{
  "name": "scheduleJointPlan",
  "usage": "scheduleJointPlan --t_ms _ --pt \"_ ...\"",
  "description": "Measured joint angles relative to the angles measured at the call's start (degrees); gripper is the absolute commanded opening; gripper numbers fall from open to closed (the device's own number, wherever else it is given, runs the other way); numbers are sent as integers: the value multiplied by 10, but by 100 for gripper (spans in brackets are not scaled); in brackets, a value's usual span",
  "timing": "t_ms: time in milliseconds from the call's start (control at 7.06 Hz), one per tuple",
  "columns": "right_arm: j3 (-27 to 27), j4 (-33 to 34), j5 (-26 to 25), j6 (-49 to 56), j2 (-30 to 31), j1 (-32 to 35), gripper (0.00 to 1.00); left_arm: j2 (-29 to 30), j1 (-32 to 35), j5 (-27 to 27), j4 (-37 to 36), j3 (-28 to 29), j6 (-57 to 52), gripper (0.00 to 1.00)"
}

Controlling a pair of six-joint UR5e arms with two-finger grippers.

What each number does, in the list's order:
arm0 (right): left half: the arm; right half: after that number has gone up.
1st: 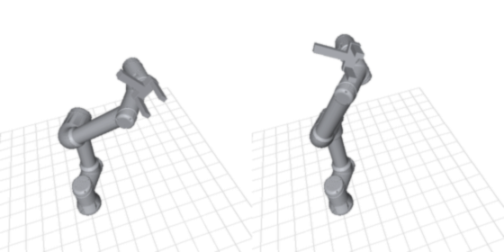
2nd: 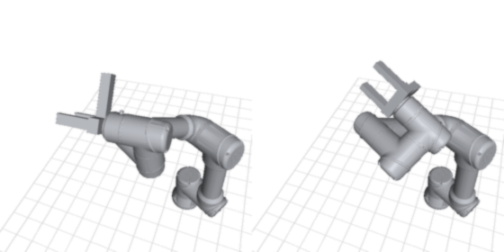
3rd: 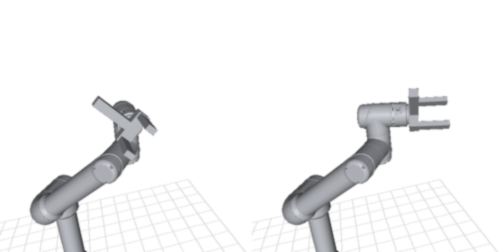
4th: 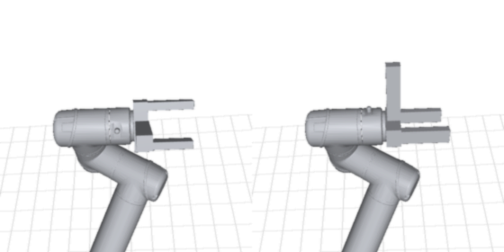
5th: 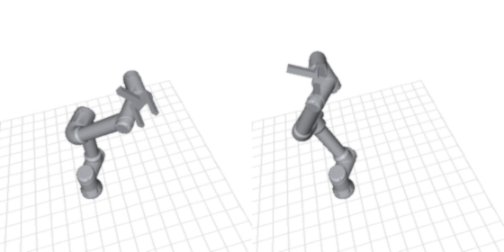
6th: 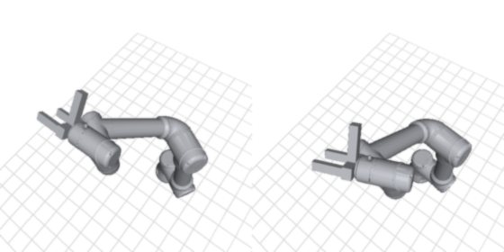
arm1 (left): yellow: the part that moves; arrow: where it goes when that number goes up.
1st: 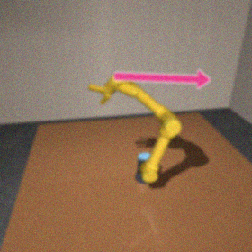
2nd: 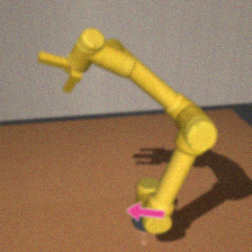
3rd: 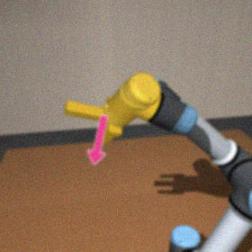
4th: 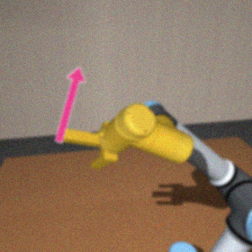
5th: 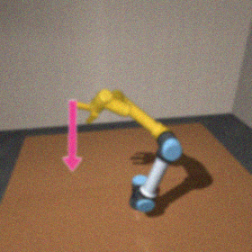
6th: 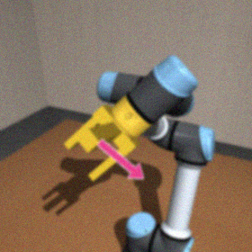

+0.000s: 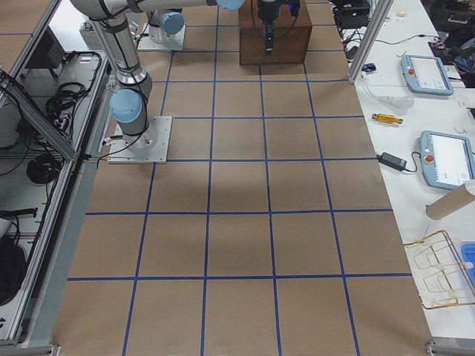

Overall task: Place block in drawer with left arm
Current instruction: 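Release the handle and move the left gripper above the yellow cube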

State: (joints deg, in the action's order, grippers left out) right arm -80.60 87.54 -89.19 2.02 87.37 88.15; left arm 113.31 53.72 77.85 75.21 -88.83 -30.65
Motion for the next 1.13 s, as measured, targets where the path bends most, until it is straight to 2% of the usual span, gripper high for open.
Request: scheduleJointPlan --t_ms 425,1134 --pt "0 0 0 0 0 0 100 -10 0 21 71 72 -27 100" --pt "0 0 1 0 0 0 100 18 -5 122 38 108 -345 100"
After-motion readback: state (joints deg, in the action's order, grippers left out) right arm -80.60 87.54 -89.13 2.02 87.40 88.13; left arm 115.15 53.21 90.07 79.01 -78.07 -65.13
